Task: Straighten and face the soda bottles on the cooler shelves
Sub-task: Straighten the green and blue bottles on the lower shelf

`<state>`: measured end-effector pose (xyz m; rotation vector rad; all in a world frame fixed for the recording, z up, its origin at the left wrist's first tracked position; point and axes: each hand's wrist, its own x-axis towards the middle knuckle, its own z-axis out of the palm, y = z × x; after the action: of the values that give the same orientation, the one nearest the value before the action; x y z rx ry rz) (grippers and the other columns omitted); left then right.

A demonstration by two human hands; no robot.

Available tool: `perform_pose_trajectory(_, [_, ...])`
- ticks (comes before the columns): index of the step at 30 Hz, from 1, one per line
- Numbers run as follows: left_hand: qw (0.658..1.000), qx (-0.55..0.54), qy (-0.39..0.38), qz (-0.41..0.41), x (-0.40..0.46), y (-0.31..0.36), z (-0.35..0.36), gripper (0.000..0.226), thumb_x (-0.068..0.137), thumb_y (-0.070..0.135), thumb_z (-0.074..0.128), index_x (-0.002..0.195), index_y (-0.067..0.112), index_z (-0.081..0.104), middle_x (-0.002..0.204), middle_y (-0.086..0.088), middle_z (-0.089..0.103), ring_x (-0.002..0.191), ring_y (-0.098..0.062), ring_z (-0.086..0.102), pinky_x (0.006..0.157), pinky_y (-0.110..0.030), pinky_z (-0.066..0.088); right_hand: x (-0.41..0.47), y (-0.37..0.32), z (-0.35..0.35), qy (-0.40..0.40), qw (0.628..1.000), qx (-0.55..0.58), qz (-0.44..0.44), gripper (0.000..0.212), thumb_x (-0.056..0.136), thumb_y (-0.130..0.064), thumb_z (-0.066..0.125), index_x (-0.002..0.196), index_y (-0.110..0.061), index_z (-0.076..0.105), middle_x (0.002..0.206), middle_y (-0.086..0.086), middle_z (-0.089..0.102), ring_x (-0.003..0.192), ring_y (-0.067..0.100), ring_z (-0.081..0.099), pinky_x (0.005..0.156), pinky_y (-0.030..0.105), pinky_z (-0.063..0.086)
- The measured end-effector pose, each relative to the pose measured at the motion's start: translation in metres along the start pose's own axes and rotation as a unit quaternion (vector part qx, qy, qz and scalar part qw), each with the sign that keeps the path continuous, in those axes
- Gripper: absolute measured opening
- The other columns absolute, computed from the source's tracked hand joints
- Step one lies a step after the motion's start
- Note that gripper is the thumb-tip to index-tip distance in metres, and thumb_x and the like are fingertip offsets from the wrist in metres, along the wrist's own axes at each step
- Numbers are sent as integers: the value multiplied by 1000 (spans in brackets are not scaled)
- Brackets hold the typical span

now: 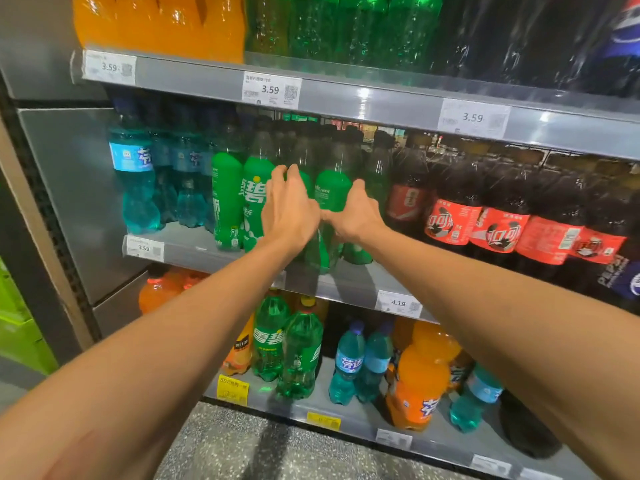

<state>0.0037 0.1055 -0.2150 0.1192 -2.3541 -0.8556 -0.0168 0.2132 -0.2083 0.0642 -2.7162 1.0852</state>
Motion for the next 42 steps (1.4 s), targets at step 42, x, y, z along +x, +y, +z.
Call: perform_pose_trajectory(42, [858,182,-475,-67,-128,-30,191,68,84,24,67,143,11,36,146,-17,39,135,-34,43,107,-41,40,-68,233,48,-235,932,-273,48,56,95,-29,61,142,-9,41,138,19,52,127,37,52,102,41,45])
